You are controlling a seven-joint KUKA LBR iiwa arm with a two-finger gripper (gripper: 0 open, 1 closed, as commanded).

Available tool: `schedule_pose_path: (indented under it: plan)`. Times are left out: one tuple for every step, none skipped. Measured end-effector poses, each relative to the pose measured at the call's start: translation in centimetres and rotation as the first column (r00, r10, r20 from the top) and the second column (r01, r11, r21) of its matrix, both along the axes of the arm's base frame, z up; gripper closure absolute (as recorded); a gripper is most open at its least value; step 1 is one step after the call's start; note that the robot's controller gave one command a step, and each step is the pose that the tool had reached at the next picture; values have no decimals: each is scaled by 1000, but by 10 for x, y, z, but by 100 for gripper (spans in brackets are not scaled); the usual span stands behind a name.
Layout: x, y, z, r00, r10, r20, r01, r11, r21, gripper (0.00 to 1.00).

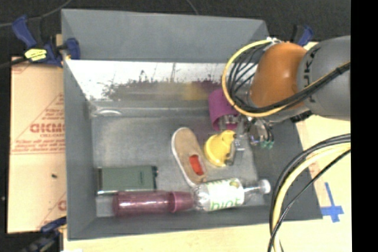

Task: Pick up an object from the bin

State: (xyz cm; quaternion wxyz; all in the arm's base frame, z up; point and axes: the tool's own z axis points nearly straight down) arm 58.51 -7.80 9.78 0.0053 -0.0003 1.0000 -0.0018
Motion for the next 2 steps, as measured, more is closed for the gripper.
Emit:
schedule_pose_path:
  plan:
    - [0,-2,4,999,36,-1,-36,999,1,100]
    - [0,-2,4,999,38,-1,-38,999,0,100]
